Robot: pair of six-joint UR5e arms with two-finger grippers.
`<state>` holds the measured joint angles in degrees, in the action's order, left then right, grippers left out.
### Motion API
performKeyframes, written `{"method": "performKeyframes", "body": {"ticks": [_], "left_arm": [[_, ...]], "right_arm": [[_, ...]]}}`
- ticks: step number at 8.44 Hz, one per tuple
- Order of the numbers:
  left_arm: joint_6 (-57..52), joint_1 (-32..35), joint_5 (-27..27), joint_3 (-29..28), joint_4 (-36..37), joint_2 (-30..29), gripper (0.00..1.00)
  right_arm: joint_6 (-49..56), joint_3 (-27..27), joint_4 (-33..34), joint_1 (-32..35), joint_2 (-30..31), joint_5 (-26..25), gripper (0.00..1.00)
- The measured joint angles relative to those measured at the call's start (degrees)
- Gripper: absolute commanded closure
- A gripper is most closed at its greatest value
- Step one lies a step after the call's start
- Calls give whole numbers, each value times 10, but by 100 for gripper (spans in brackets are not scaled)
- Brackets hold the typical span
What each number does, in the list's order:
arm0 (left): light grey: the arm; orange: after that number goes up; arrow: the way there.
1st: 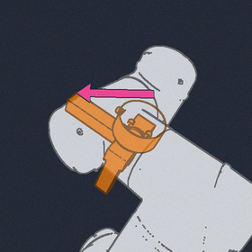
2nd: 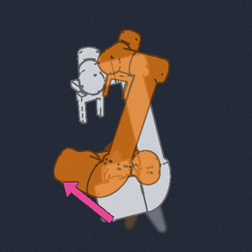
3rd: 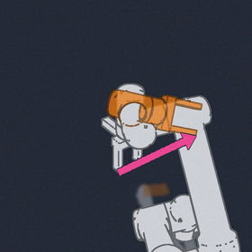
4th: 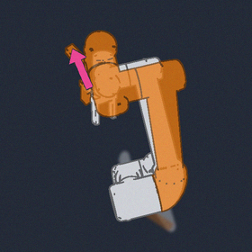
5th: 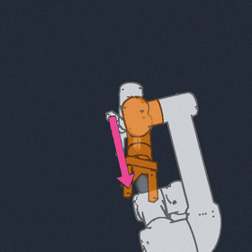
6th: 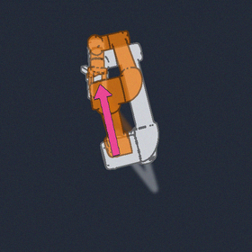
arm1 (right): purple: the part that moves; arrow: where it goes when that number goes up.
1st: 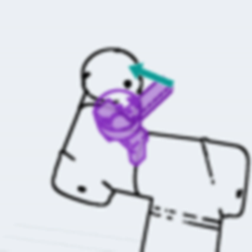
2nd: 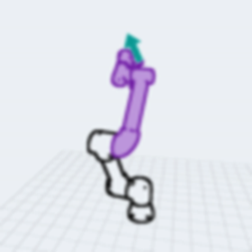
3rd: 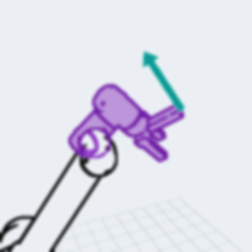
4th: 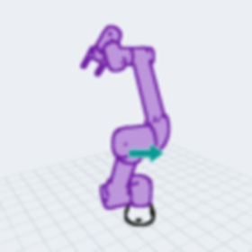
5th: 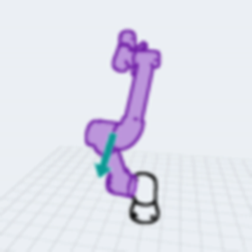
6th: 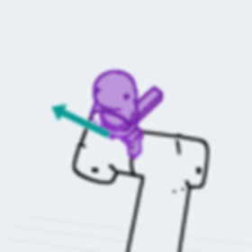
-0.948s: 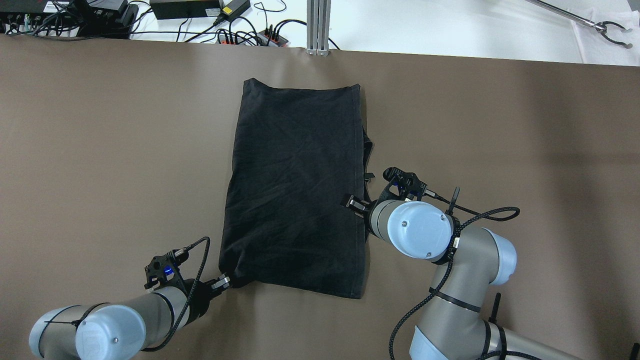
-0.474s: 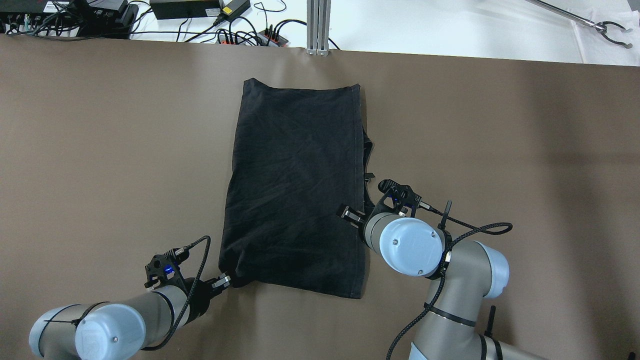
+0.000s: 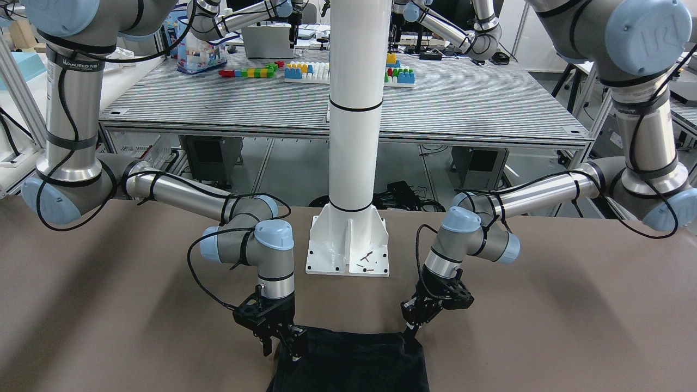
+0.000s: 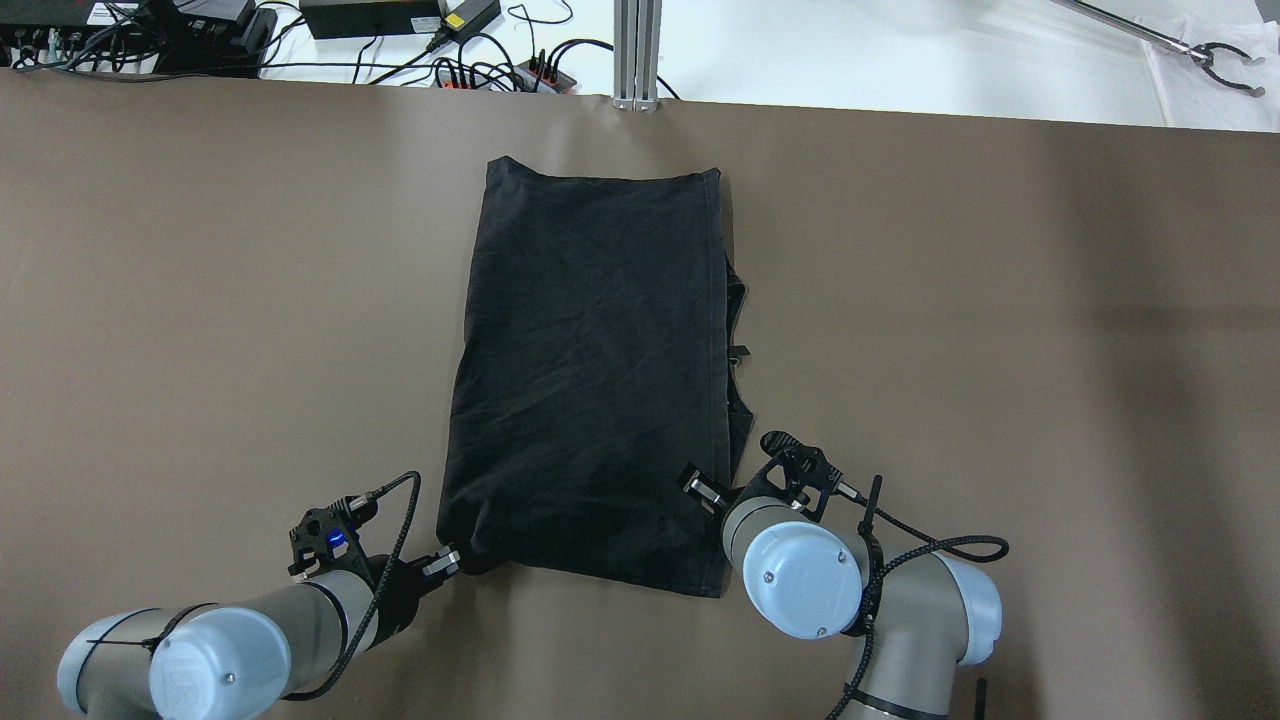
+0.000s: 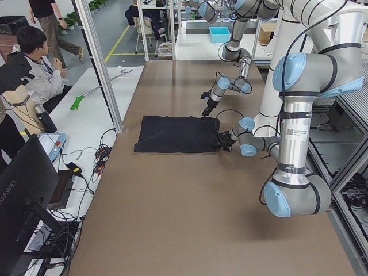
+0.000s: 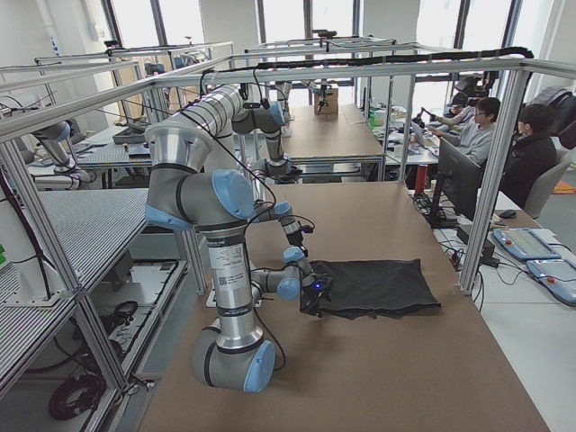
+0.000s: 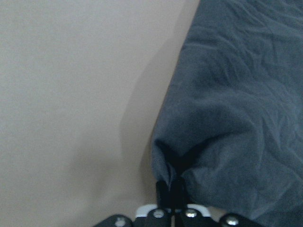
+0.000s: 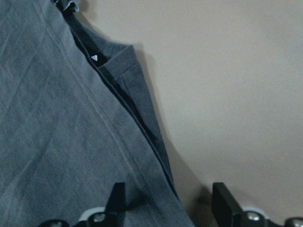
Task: Fold clothes
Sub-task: 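Grasp the near corners of the folded shirt with both grippers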
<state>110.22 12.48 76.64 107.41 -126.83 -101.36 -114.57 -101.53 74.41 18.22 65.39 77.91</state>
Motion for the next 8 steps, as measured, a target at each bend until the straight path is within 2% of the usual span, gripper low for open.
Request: {"method": "performKeyframes", "body": {"ticks": [4,5,7,8], "left_arm": [[0,0,-3,0,0,0,100],[0,0,-3,0,0,0,100],[0,0,-3,0,1,0,100],[-1,0,-4,0,1,0,100]], "right_arm": [[-43,2,0,-4,-3,-13,34],[-44,5,0,-4,-6,-14,35],[-45,10,1,-4,-11,-18,45],[-45,11,1,-4,-12,-20,45]]}}
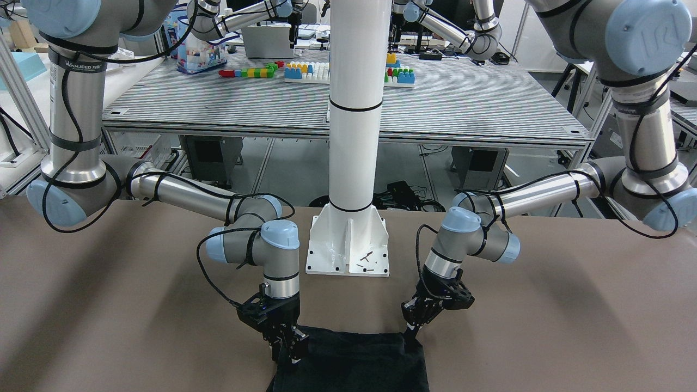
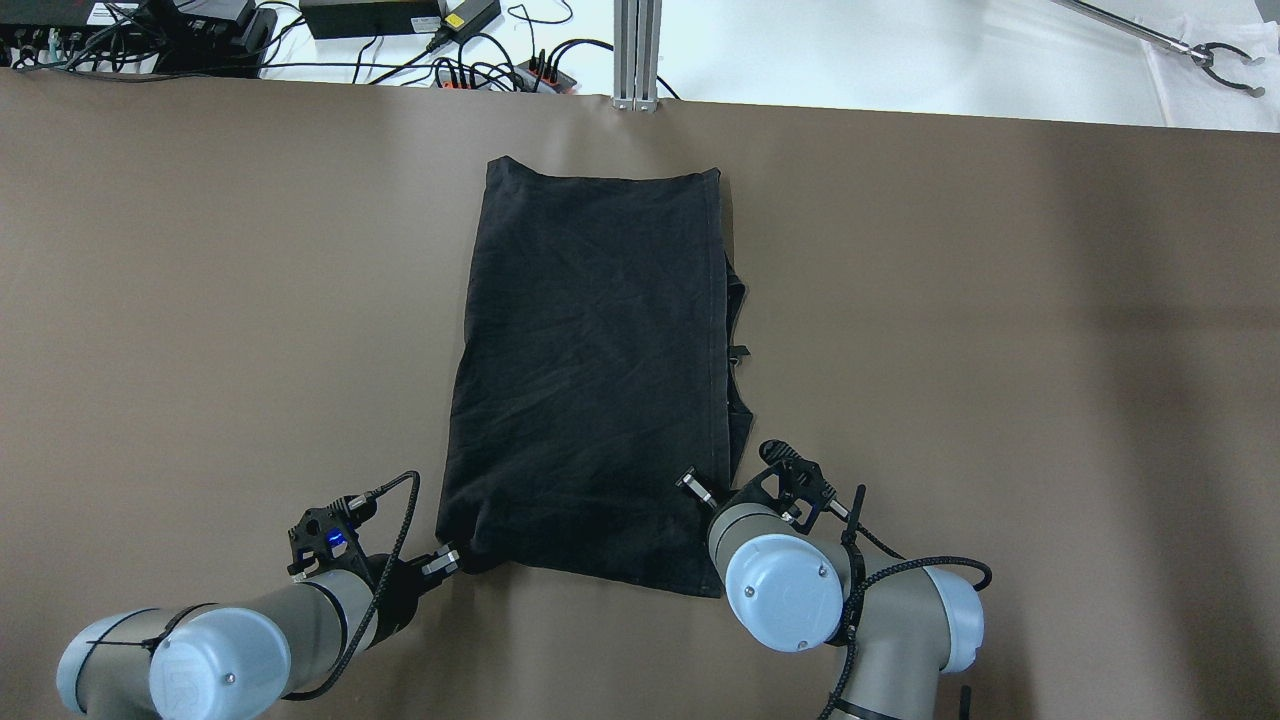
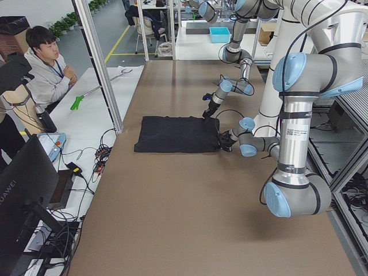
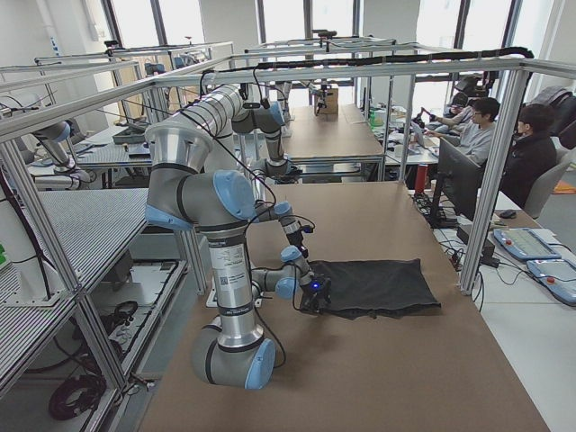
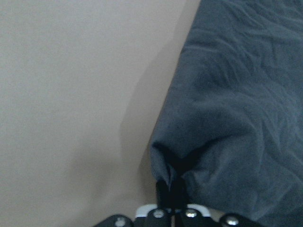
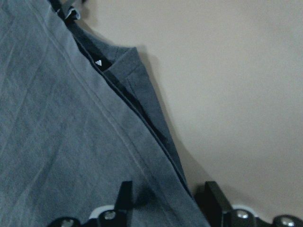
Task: Fold clothes
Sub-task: 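Grasp the near corners of the folded shirt with both grippers, then lift the near end with both grippers and fold it toward the far end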
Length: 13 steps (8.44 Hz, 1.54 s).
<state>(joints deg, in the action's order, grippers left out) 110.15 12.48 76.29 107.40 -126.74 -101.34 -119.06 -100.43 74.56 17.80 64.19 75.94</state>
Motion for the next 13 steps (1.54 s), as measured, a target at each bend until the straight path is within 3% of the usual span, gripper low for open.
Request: {"method": "performKeyframes", "body": {"ticks": [1,2,5,10,13], "left_arm": [[0,0,0,0,0,0,100],[0,0,0,0,0,0,100],[0,0,0,-1,0,0,100],[-2,1,0,1,1,-1,100],[-4,2,3,35,1,-1,100]], "right_arm": [[0,3,0,0,-1,-3,45],[1,10,1,1,-2,-12,53],[1,25,1,5,-15,-24,100],[5,18,4,6,-22,-24,100],[7,-31,8,1,0,-23,100]]}}
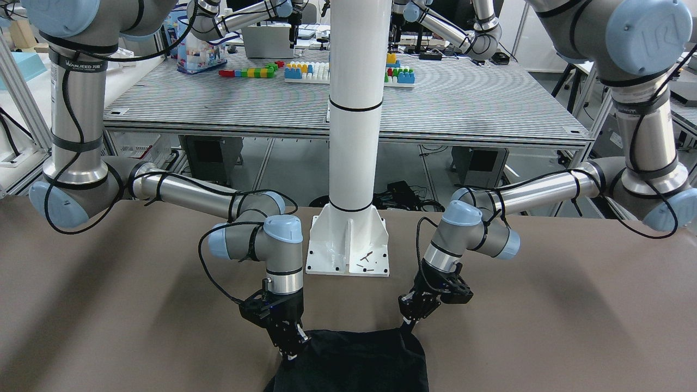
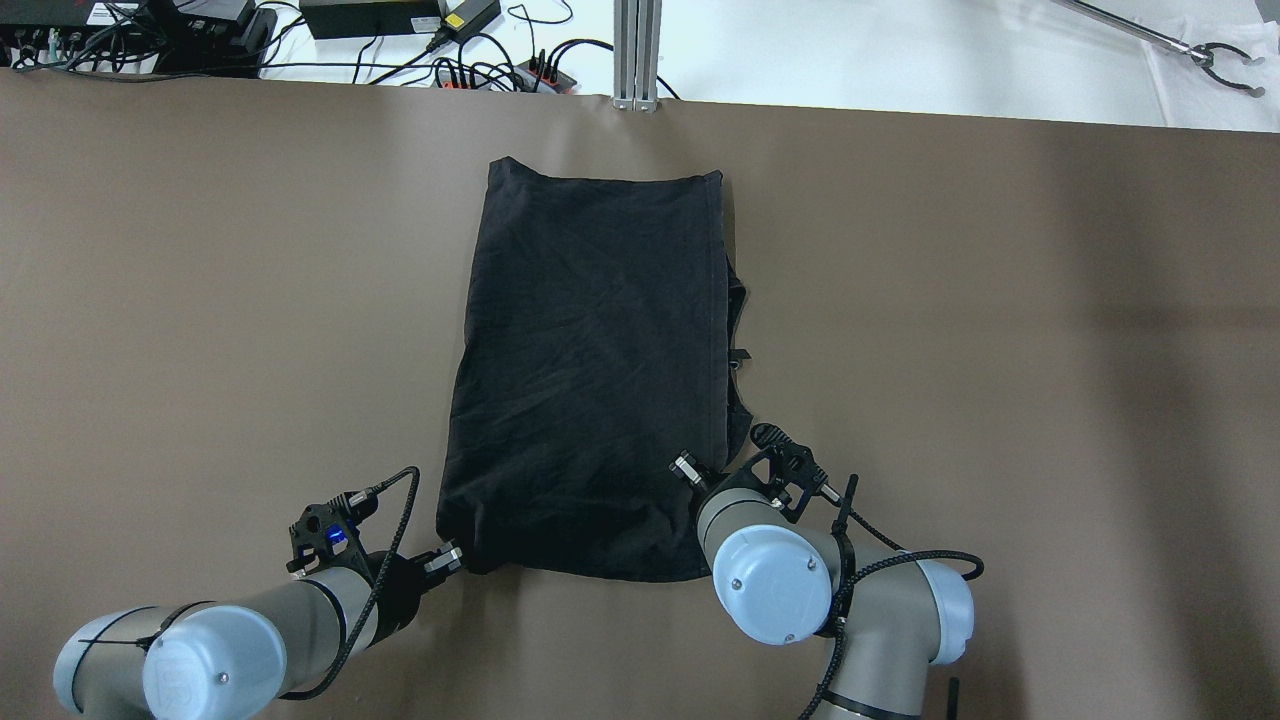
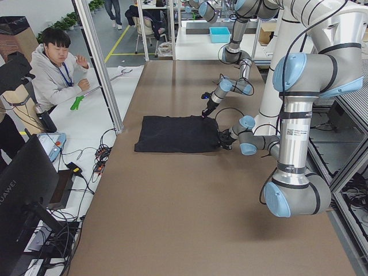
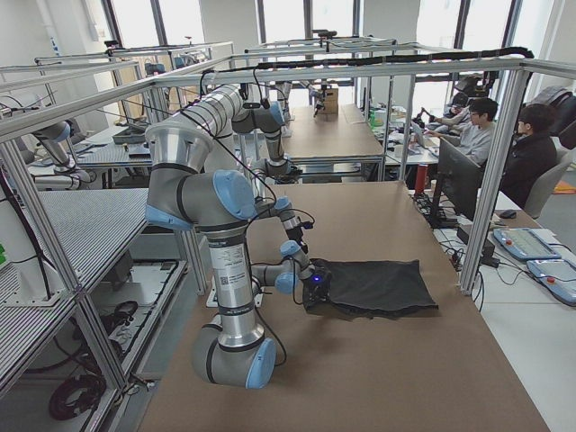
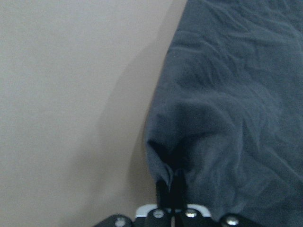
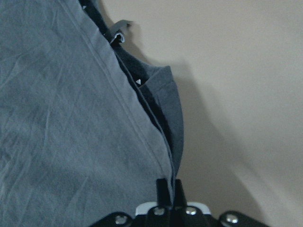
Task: Fold clothes
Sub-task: 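Lift the near end with both grippers and fold it toward the far end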
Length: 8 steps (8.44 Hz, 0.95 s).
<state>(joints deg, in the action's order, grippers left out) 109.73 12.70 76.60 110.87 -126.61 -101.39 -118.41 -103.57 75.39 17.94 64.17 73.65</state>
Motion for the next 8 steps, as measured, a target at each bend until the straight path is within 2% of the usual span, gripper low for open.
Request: {"method": "performKeyframes", "body": {"ticks": [1,3,4,5,7,8], "left_arm": [[0,-2,0,22,1,3,100],[-3,-15,4,87,4,22,100],[-17,-14,17,119,11,31,100],[-42,2,43,143,48,27,100],[-95,83,127,161,178,-44,100],[-109,119,155,156,248,-92,100]], "right_arm": [[0,-33,9,-10,17,0,100],[-2,-147,56,-53,63,-1,100],[-2,-200,91,-66,75,-1,100],[0,-230,117,-69,78,0,100],[20,-244,138,-48,77,3,100],[39,-233,140,-28,70,5,100]]}}
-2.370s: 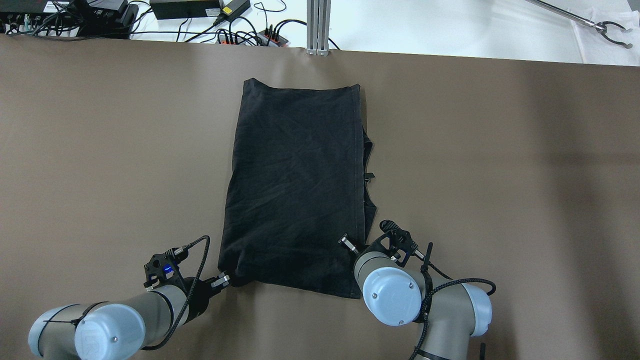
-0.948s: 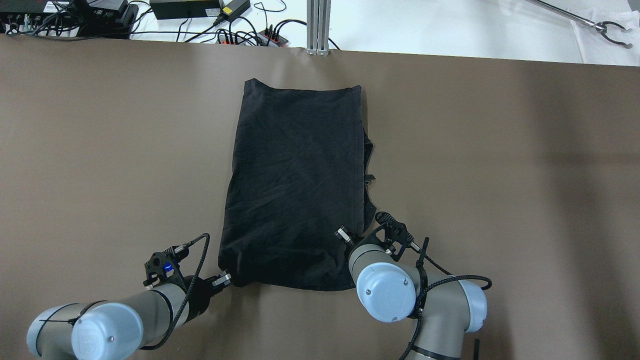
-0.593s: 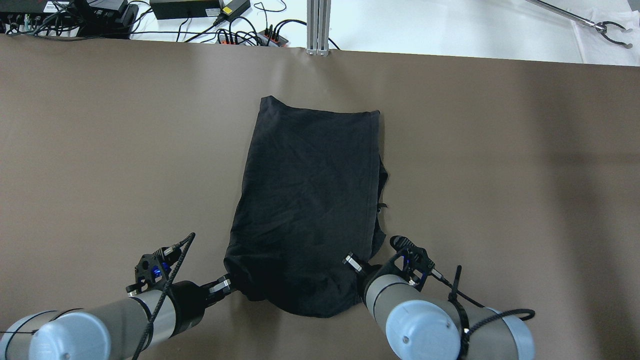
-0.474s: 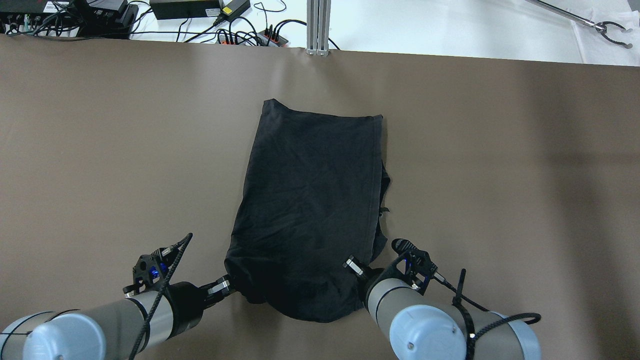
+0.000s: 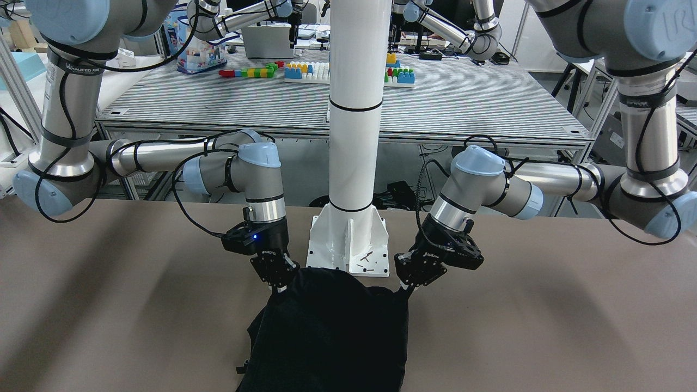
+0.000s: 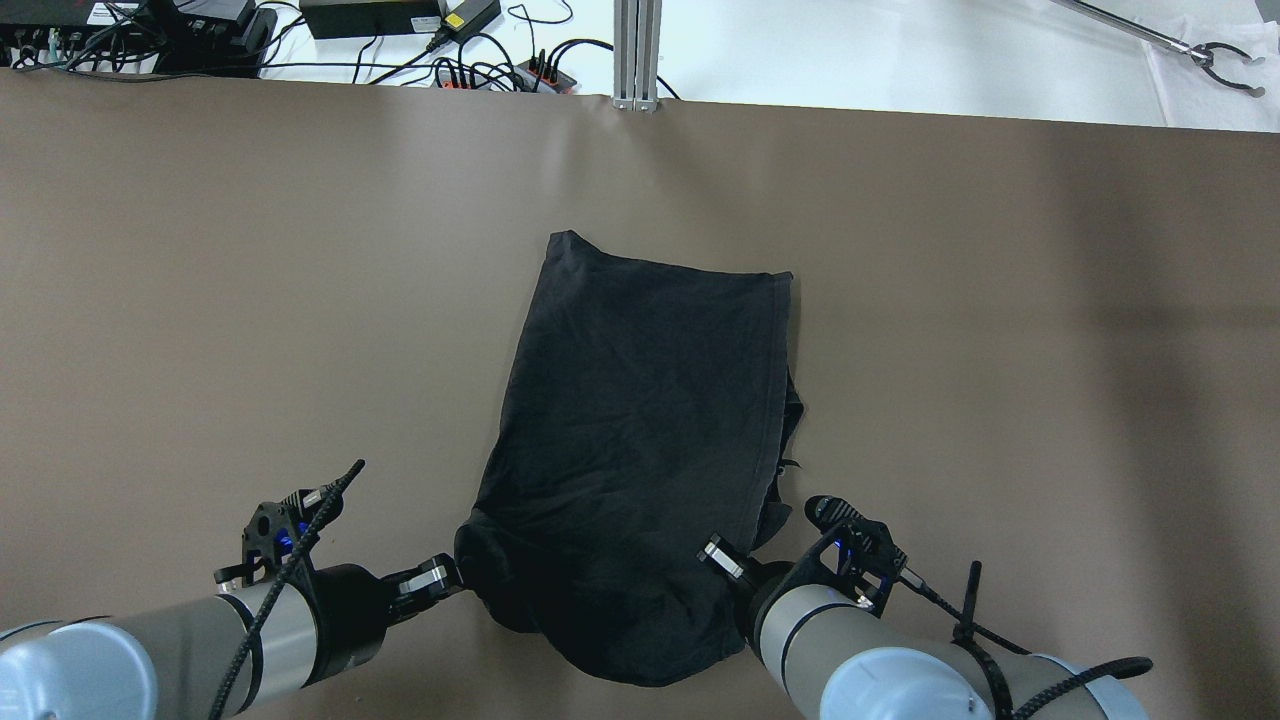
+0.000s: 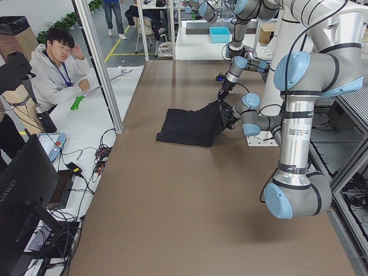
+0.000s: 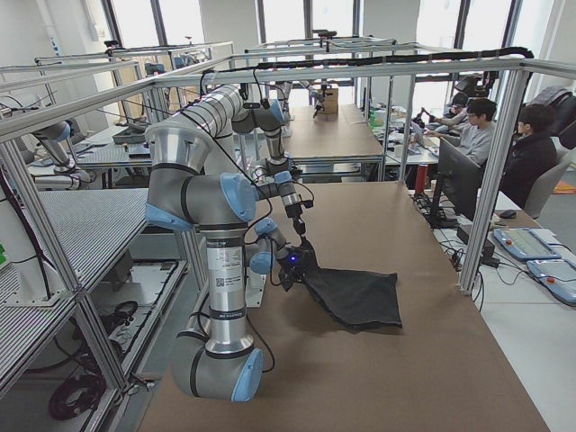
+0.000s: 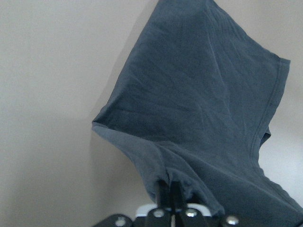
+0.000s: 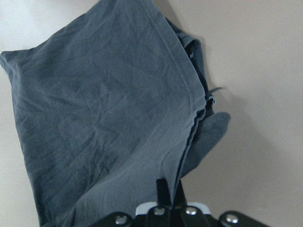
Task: Fold clothes
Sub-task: 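Lift the near end with both grippers and fold it toward the far end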
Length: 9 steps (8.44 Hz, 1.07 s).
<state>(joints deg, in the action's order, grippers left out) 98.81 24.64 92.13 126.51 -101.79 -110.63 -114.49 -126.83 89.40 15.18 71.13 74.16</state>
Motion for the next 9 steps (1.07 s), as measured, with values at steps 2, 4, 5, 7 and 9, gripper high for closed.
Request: {"method": "performKeyframes", "body": {"ticks": [2,4,5,7,9], "left_arm": [[-30,49,21,-40,98,-95,100],[-51,89,28,-110,125,-161,100],[-62,107,31,-157,128,-198,100],[-78,138,37,-275,126,-281,100],[-97,153,37,-388,108,-344,100]], "right_arm": [[35,51,-1,44,-29,2,100],[68,84,-3,85,-44,3,100],[80,99,-4,99,-51,3,100],[97,136,-4,117,-76,3,100],[105,182,-11,133,-107,3,100]]}}
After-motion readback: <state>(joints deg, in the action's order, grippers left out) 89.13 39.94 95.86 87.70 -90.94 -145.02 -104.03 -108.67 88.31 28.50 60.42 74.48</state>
